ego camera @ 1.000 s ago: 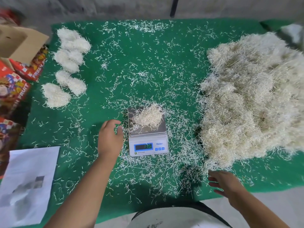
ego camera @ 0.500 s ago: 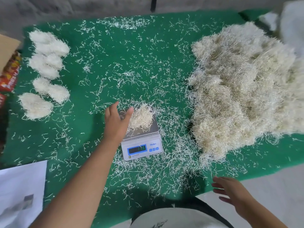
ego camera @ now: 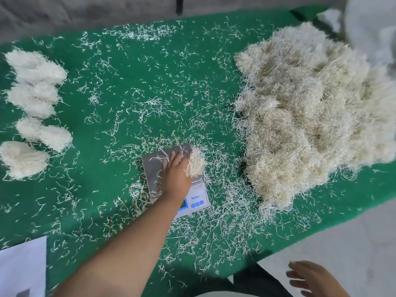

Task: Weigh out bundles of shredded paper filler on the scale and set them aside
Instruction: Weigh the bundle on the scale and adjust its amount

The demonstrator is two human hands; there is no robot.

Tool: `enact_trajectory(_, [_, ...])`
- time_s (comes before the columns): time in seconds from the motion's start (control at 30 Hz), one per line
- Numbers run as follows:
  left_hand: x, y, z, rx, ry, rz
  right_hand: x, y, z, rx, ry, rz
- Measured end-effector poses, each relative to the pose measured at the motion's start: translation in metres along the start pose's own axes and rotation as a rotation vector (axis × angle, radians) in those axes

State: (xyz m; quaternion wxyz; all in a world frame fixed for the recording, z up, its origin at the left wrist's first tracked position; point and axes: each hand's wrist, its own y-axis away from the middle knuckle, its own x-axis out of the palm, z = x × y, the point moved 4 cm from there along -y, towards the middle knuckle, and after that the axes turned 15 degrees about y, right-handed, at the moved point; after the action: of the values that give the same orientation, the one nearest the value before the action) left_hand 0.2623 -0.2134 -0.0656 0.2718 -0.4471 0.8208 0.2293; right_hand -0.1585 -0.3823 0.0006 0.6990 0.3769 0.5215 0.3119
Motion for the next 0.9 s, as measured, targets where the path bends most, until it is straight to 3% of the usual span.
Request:
enact_trajectory(0.23, [0.018, 0.041, -0.049, 0.064, 0.248, 0.179, 0.001, 0.0, 0.03, -0.063, 0.075, 0.024])
enact_trajectory(0.37, [0.013, 0.075, -0.096, -0.156, 0.37, 0.205, -0.003, 0.022, 0.091, -0.31, 0.092, 0.06])
enact_trajectory(0.47, [0.005, 0.089, -0.133, -0.155, 0.357, 0.245, -0.007, 0.06, 0.151, -0.568, 0.007, 0.122])
enact_trajectory(0.57, [-0.003, 0.1, -0.155, -0.163, 0.403, 0.349, -0.009, 0.09, 0.199, -0.782, 0.144, 0.095])
enact_trajectory(0.77, [-0.019, 0.11, -0.159, -0.323, 0.32, 0.377, -0.013, 0.083, 0.224, -0.836, 0.25, 0.055])
enact_trajectory(0.9, [-0.016, 0.123, -0.173, -0.404, 0.426, 0.309, -0.025, 0.076, 0.23, -0.976, 0.224, -0.04])
